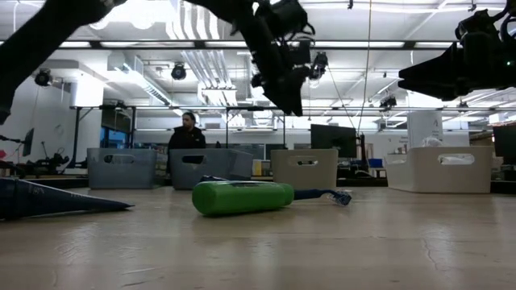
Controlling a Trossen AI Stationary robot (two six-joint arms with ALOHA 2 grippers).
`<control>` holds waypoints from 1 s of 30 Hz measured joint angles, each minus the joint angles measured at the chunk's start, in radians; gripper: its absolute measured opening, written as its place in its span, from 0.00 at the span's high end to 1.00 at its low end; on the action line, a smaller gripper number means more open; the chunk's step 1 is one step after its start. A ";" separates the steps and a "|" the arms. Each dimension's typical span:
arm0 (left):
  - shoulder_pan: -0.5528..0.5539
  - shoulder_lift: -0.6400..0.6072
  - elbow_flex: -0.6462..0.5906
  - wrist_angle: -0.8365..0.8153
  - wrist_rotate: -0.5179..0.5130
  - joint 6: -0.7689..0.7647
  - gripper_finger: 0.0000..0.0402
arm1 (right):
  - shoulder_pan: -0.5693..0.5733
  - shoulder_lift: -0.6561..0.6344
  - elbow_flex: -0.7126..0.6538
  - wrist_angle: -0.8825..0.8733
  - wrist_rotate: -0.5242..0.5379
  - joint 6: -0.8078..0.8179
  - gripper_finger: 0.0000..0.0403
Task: Pick & Place Travel size toiletries
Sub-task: Put the green shampoo into the gray bin
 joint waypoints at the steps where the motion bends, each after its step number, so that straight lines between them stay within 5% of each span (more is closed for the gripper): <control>1: -0.013 -0.024 -0.020 -0.003 -0.020 -0.001 0.38 | 0.000 0.000 0.000 0.000 0.000 0.000 0.10; 8: -0.099 -0.197 -0.209 0.034 -0.131 -0.054 0.38 | 0.000 0.000 0.000 0.000 0.000 0.000 0.10; 21: -0.272 -0.539 -0.653 0.185 -0.136 -0.386 0.38 | 0.000 0.000 0.000 0.000 -0.001 0.000 0.10; 30: -0.446 -0.563 -0.810 0.296 -0.135 -0.583 0.38 | 0.000 0.000 0.000 0.000 -0.001 -0.002 0.10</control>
